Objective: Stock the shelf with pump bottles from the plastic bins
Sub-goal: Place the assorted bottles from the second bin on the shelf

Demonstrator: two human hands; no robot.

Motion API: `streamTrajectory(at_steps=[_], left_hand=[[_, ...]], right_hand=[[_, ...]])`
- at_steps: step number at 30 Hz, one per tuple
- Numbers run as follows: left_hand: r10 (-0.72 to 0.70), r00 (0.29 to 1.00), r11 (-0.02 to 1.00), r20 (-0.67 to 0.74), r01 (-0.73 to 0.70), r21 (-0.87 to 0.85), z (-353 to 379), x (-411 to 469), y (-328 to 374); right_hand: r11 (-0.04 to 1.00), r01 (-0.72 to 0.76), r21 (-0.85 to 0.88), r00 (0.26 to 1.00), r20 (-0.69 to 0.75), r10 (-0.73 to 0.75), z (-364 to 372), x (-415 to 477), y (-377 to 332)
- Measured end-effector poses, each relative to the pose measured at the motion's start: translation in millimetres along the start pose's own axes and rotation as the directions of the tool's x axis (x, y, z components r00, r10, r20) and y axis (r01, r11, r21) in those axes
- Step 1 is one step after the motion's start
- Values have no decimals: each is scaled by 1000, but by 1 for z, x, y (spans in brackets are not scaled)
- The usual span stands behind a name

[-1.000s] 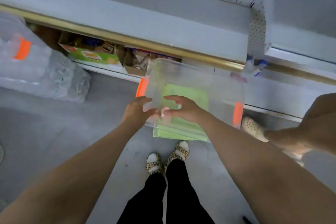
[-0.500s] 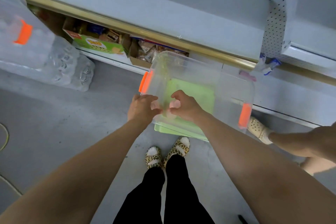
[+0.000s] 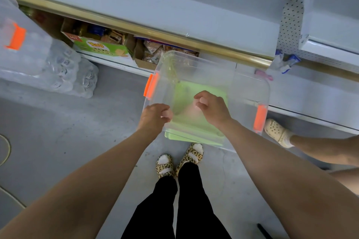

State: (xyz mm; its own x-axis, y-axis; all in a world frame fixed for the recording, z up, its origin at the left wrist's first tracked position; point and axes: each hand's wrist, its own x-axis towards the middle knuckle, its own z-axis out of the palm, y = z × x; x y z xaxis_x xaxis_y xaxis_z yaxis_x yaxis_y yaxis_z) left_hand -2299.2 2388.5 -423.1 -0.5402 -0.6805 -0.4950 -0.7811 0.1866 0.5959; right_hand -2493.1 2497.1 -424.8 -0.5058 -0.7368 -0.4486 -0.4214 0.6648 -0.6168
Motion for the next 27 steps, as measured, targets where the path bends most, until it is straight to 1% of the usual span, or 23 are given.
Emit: streamTrajectory(at_steps=[2,4,8,11,14,17,20,23,25,27], left_hand=[[-20,1000,1000,2,20,-22,1,4,4],[-33,999,998,9,33,-50,3,10,7],[-28,1000,999,-12,28,-17,9,27,15],[-38,998,988,-40,32,-150,19,40,22],[-93,996,945,-1,87,-316,28,49,26],[-127,992,921,27,128,-368,36,59,27],[-140,990,893,30,140,-427,42,67,28],[-140,989,866,53,148,-478,43,75,30],[-163,984,872,66,175,-457,41,78,29],[-153,987,876,56,162,-455,39,79,27]], right_hand=[[1000,-11,2,999,-41,11,-10,3,7],[1000,-22,18,999,-44,23,-20,7,16],[995,-12,101,999,-42,17,-31,13,30],[974,13,226,999,-47,-2,-32,17,36],[954,27,299,998,-66,-7,-30,23,46],[934,20,357,998,-64,4,-26,30,57],[896,8,444,996,-83,32,-21,42,64],[880,5,474,998,-54,24,-18,54,66],[881,-1,472,1000,-8,5,-16,59,66],[884,-8,467,1000,23,-3,-13,62,65]])
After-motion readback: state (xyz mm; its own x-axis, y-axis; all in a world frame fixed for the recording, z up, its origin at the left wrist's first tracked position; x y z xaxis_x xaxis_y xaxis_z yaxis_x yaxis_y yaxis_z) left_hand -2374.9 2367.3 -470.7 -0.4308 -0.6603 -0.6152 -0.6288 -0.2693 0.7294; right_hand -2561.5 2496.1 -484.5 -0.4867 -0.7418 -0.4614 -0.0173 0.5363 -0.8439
